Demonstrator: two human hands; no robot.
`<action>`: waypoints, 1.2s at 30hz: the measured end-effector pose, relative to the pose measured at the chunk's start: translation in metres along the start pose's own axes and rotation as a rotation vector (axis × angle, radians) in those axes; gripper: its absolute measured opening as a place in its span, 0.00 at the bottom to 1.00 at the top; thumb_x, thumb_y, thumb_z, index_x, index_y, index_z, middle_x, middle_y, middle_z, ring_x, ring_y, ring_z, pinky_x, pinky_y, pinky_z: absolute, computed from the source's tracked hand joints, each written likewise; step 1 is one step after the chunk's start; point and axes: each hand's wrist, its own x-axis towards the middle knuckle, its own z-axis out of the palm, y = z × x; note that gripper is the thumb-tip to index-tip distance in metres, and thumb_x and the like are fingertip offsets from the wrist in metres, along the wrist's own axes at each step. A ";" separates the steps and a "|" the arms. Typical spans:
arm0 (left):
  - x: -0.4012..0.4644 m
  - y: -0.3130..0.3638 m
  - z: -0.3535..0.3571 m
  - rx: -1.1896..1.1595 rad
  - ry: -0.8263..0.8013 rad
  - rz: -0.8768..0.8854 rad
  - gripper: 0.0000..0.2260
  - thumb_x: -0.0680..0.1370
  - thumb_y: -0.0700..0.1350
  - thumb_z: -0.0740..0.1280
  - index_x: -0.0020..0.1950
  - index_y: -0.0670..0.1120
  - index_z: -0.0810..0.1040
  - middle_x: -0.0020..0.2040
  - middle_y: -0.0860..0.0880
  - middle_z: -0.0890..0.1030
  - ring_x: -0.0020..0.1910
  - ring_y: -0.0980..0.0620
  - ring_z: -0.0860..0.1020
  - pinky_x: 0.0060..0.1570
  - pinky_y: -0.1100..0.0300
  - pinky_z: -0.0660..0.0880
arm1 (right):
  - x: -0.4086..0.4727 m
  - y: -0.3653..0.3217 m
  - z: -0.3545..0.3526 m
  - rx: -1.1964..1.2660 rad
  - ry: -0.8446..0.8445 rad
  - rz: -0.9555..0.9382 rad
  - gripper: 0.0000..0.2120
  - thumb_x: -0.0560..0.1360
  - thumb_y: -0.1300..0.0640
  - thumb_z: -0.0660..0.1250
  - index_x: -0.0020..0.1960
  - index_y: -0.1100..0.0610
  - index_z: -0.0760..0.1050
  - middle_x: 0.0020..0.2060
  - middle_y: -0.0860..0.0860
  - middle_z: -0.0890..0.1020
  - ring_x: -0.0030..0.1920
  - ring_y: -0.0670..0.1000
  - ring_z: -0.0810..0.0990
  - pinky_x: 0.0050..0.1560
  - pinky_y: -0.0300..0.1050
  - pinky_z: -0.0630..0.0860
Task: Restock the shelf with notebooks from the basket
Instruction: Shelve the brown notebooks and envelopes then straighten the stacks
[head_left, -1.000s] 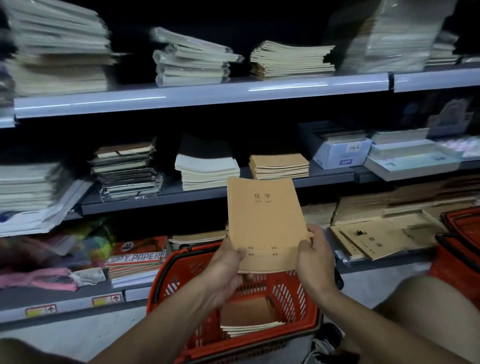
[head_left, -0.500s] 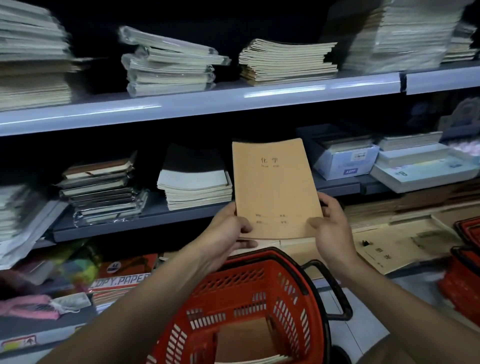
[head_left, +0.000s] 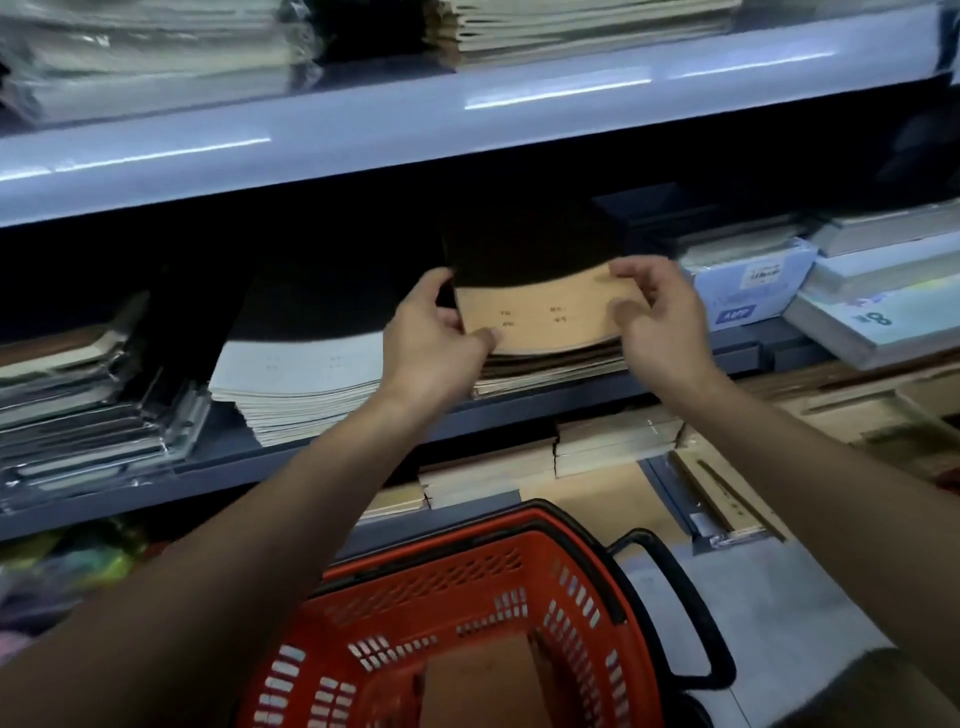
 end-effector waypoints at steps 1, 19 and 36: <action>0.006 0.001 0.003 0.055 0.020 0.035 0.28 0.76 0.41 0.76 0.75 0.52 0.73 0.51 0.54 0.85 0.48 0.59 0.84 0.39 0.71 0.80 | 0.007 0.003 0.003 -0.044 0.007 -0.010 0.15 0.78 0.59 0.63 0.60 0.42 0.76 0.60 0.49 0.78 0.61 0.49 0.78 0.65 0.53 0.78; 0.021 -0.032 0.017 0.694 -0.009 0.262 0.20 0.77 0.61 0.71 0.63 0.51 0.82 0.52 0.47 0.83 0.48 0.49 0.77 0.44 0.58 0.68 | 0.008 0.046 0.006 -0.531 -0.202 -0.215 0.33 0.79 0.32 0.63 0.75 0.52 0.74 0.72 0.55 0.75 0.72 0.56 0.72 0.71 0.54 0.71; -0.016 -0.027 -0.004 0.747 -0.025 0.345 0.20 0.80 0.50 0.69 0.71 0.46 0.75 0.55 0.43 0.81 0.55 0.40 0.80 0.52 0.49 0.78 | -0.018 0.020 0.002 -0.810 -0.190 -0.235 0.35 0.81 0.32 0.54 0.78 0.54 0.65 0.67 0.59 0.76 0.68 0.62 0.70 0.58 0.60 0.78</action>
